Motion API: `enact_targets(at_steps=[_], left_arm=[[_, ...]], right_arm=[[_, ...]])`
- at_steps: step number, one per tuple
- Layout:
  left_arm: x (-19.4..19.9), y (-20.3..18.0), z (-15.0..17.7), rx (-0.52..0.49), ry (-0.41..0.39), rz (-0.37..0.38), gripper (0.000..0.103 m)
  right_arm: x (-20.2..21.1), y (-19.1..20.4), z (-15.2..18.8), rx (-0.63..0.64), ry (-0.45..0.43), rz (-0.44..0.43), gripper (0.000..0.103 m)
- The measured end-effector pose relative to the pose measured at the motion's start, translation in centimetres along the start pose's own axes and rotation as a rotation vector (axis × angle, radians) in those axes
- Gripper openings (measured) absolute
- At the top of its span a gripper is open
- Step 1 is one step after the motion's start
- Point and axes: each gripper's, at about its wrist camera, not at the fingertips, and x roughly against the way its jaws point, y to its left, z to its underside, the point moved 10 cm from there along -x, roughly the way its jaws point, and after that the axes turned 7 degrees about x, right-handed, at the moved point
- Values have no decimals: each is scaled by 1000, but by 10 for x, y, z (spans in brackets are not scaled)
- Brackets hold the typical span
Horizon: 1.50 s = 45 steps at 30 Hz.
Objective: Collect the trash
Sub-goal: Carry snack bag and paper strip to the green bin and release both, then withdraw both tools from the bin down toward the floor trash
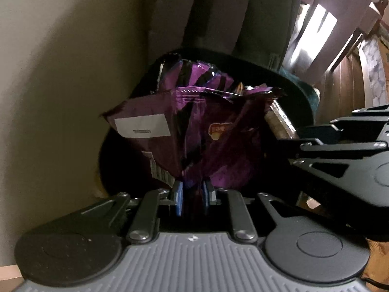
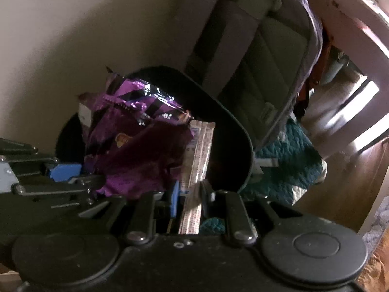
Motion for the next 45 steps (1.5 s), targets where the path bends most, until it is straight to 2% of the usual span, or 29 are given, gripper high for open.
enact_targets(at_steps=[9, 14, 20, 22, 23, 24, 26, 28, 33, 35, 37, 45], left_arm=[[-33, 1, 14, -8, 87, -2, 19], [-39, 2, 17, 6, 95, 14, 21], [-32, 6, 18, 11, 76, 21, 23], [-34, 4, 12, 15, 71, 33, 30], [-32, 5, 13, 21, 69, 37, 39], [-34, 7, 14, 29, 64, 41, 54], [-26, 6, 14, 38, 30, 52, 67], [-18, 6, 14, 36, 4, 56, 67], [7, 2, 14, 52, -50, 78, 67], [20, -1, 15, 54, -79, 83, 67], [35, -5, 18, 43, -112, 87, 67], [91, -40, 26, 6, -222, 133, 68]], right_arm=[[-10, -2, 9, -13, 45, -10, 25], [-9, -2, 13, -18, 48, -26, 28], [4, -2, 17, -28, 28, -41, 37], [9, -4, 20, -35, 19, -52, 40], [12, -5, 21, -40, 13, -56, 41], [16, -6, 23, -44, 7, -59, 42], [25, -7, 25, -48, -10, -71, 45], [37, -10, 29, -55, -30, -82, 50], [71, -17, 43, -64, -85, -112, 53], [86, -20, 49, -69, -107, -123, 57], [103, -24, 55, -77, -137, -131, 67], [154, -50, 87, -131, -227, -147, 74]])
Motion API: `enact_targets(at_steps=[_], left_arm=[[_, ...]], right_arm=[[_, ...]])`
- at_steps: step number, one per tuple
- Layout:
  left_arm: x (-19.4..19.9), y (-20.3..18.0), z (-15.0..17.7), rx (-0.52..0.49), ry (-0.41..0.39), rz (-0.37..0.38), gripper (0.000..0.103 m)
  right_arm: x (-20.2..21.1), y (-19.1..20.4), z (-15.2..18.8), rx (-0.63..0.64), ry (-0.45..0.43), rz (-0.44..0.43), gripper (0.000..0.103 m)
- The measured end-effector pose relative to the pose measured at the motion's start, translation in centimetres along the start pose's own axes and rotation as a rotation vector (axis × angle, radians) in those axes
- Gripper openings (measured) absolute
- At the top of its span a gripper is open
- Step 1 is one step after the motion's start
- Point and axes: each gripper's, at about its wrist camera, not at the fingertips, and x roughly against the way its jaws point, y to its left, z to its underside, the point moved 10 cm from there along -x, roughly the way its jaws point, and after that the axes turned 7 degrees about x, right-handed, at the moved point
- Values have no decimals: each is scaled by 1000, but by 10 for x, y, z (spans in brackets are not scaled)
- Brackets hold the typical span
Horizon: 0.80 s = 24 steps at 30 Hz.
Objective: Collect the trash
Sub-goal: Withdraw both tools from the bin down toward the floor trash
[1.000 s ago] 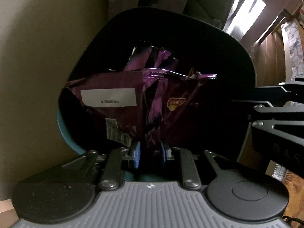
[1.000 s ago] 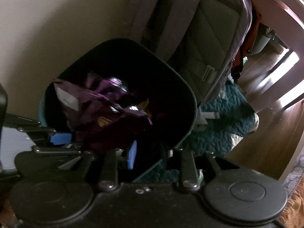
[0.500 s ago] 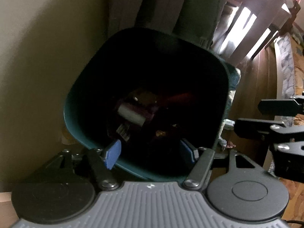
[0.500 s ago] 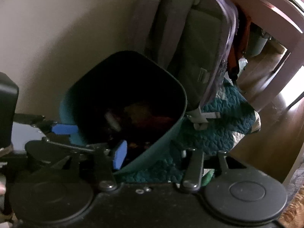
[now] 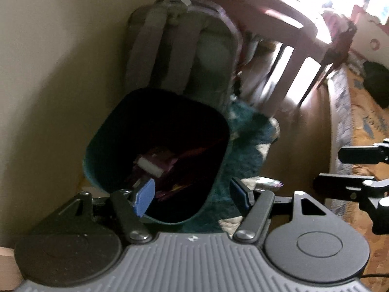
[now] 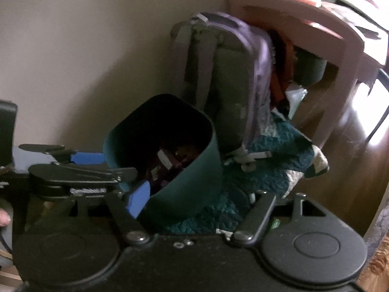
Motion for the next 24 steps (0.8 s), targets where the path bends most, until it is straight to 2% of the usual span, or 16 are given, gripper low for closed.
enact_targets(at_steps=[3, 8, 11, 12, 15, 17, 24], left_arm=[[16, -27, -3, -17, -43, 42, 76], [24, -79, 2, -41, -75, 132, 79], [18, -113, 6, -57, -80, 178, 82], [10, -125, 8, -55, -73, 195, 84], [-17, -155, 17, -45, -40, 235, 84], [-42, -173, 27, -39, -16, 234, 84], [-148, -216, 81, -59, 53, 180, 84]], right_arm=[[25, -15, 11, -5, -50, 6, 81], [60, -55, 39, -7, -117, 63, 86], [76, -84, 57, -17, -147, 106, 96], [80, -95, 63, -20, -160, 126, 102], [85, -127, 84, -37, -176, 161, 103], [78, -148, 100, -46, -166, 166, 103], [3, -234, 181, -112, -69, 209, 103]])
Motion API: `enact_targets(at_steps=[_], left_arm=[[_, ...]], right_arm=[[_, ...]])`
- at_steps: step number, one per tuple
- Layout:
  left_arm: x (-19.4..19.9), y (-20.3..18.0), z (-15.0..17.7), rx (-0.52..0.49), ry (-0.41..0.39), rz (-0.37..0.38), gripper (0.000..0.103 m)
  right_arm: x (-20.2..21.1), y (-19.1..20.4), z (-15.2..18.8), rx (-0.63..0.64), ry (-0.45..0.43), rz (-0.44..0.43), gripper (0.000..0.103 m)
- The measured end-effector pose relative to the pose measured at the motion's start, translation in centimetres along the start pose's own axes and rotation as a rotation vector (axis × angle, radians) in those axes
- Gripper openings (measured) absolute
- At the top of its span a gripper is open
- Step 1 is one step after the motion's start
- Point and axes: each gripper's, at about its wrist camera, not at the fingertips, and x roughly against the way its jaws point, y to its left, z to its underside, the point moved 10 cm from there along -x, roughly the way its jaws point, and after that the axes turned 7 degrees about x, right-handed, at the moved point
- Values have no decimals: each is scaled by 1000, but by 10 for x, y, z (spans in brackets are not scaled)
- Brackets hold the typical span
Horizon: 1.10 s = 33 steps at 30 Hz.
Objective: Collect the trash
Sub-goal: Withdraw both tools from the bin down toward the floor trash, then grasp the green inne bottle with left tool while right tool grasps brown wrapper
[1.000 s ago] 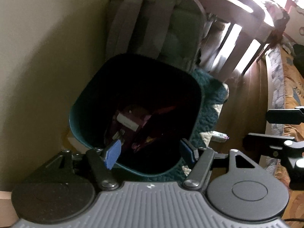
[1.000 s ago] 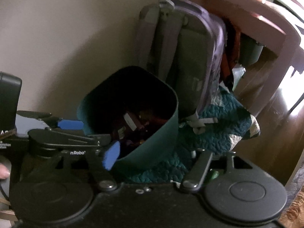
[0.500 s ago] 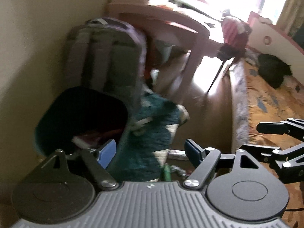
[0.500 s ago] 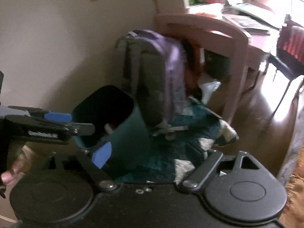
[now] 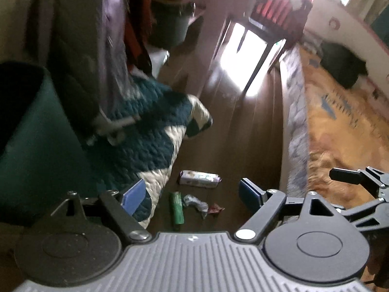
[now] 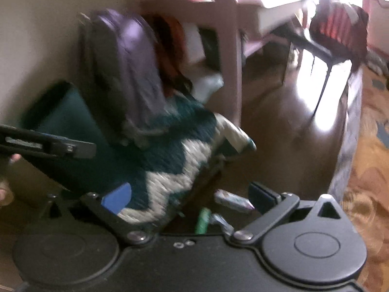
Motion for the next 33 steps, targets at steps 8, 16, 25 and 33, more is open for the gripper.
enact_targets(at_steps=[8, 16, 25, 33], left_arm=[[-159, -5, 79, -34, 90, -109, 84], [-320, 10, 165, 5, 224, -203, 84], [-452, 50, 216, 52, 280, -286, 84], [-524, 73, 230, 96, 296, -310, 84]], right_arm=[[-131, -56, 95, -21, 104, 17, 103], [-274, -98, 185, -49, 220, 16, 101], [-411, -119, 275, 126, 382, -8, 84], [-476, -127, 321, 355, 436, -13, 72]])
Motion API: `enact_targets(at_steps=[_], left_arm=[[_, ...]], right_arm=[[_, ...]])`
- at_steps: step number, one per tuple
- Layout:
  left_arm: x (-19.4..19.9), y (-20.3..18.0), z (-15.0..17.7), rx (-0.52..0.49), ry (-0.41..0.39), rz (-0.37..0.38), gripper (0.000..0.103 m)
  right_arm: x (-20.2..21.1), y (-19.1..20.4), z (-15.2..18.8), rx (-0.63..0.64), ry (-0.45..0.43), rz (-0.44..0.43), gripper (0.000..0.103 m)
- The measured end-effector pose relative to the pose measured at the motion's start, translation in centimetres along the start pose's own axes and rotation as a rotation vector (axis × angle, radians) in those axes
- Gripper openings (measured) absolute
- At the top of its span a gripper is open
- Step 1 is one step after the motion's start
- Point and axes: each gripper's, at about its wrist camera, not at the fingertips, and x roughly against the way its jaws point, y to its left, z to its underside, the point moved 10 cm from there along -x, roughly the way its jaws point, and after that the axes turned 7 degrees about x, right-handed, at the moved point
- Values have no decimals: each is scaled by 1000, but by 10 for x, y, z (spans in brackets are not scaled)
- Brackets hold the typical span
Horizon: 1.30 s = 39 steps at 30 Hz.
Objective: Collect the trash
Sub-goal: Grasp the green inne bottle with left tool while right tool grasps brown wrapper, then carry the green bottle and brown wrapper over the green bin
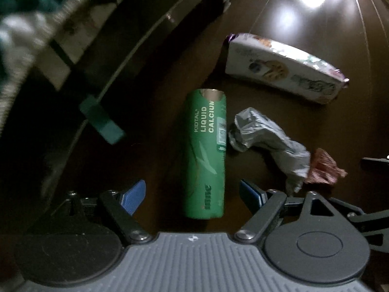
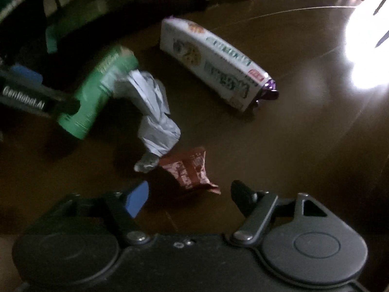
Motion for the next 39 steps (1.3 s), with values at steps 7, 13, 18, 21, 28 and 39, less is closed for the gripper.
enact_targets(at_steps=[7, 13, 18, 21, 28, 39], left_arm=[[-31, 1, -2, 11, 39, 28, 84], [-41, -5, 1, -20, 70, 43, 49], [-38, -6, 1, -34, 66, 18, 48], [-28, -7, 4, -67, 64, -11, 48], [47, -3, 21, -107, 73, 5, 48], [253, 24, 23, -148, 47, 85, 48]], right_arm=[[-31, 6, -6, 106, -5, 8, 62], [-41, 10, -3, 123, 9, 28, 39], [-33, 5, 5, 76, 18, 53, 33], [-22, -1, 11, 3, 30, 75, 30], [44, -6, 23, -259, 40, 79, 28], [251, 38, -17, -433, -45, 49, 27]])
